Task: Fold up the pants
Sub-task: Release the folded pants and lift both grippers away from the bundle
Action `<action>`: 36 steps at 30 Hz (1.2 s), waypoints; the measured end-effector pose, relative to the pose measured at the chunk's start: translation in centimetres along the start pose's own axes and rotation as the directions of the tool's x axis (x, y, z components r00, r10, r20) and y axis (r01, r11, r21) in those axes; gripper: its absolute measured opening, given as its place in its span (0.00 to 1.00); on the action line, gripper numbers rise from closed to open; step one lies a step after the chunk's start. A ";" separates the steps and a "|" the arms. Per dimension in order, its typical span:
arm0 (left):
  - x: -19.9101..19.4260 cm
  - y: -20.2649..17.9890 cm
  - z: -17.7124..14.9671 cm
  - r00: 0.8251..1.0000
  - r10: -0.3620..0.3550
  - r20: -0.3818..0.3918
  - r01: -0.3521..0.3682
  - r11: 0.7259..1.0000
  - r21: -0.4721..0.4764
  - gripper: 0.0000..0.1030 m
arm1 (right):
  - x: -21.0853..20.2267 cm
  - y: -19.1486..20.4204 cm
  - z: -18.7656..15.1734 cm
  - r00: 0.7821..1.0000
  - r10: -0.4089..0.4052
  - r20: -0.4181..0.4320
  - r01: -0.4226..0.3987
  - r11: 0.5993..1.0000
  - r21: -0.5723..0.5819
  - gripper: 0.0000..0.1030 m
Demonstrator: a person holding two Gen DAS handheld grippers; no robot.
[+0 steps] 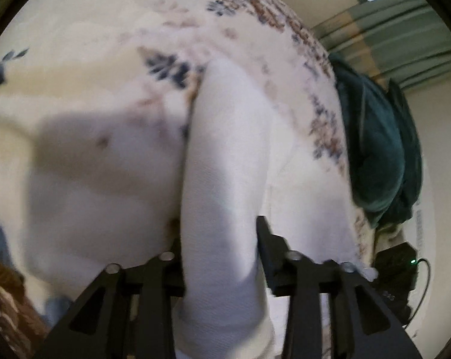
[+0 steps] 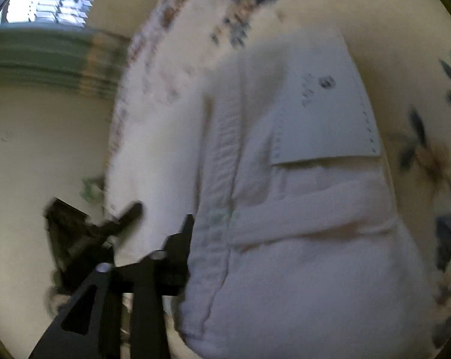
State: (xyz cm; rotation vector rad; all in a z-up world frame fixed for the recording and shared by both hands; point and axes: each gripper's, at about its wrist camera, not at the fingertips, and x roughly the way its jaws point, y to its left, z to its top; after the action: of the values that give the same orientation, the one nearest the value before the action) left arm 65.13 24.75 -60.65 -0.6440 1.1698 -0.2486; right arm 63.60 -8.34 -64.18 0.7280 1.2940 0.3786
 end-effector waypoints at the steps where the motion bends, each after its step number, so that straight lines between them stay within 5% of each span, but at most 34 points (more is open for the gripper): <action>1: -0.3 0.3 -0.5 1.000 -0.004 0.000 0.004 1.000 -0.003 0.38 | 0.2 -0.2 -0.7 0.999 -0.046 -0.015 0.046 0.999 -0.001 0.61; 6: -2.2 0.7 -2.2 0.998 0.061 0.011 -0.061 0.998 0.011 0.43 | -0.8 0.1 -2.7 0.979 -0.204 -0.016 0.203 0.979 -0.030 0.69; 10: -3.2 0.1 -3.0 0.989 0.149 0.011 -0.149 0.988 0.037 0.43 | -1.6 1.6 -3.4 0.927 -0.376 0.007 0.375 0.923 -0.087 0.81; 12: -3.5 -1.0 -3.2 0.974 0.228 0.007 -0.228 0.971 0.069 0.46 | -2.0 2.9 -3.4 0.899 -0.438 0.011 0.436 0.893 -0.109 0.82; 15: -3.9 -3.8 -3.7 0.914 0.405 0.031 -0.404 0.900 0.166 0.66 | -3.3 5.7 -3.4 0.845 -0.532 0.063 0.534 0.831 -0.154 0.85; 16: -4.3 -5.0 -4.0 0.894 0.444 0.057 -0.446 0.872 0.203 0.72 | -3.6 6.3 -3.4 0.837 -0.543 0.072 0.547 0.823 -0.155 0.95; 22: -6.6 -8.8 -5.3 0.850 0.511 0.128 -0.525 0.805 0.276 0.80 | -7.0 10.2 -4.4 0.754 -0.628 0.192 0.655 0.740 -0.155 1.00; 28: -10.4 -12.0 -6.2 0.841 0.514 0.168 -0.541 0.795 0.275 0.80 | -11.9 13.4 -6.2 0.732 -0.638 0.237 0.676 0.724 -0.139 1.00; 36: -18.9 -18.7 -10.0 0.829 0.492 0.265 -0.553 0.792 0.258 0.80 | -23.2 19.3 -12.4 0.721 -0.601 0.346 0.675 0.721 -0.154 1.00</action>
State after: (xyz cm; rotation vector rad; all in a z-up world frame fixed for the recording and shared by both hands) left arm 51.41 15.96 -37.38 -0.0282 1.0510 0.0962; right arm 48.52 -5.71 -35.39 0.0516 1.1179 -0.1247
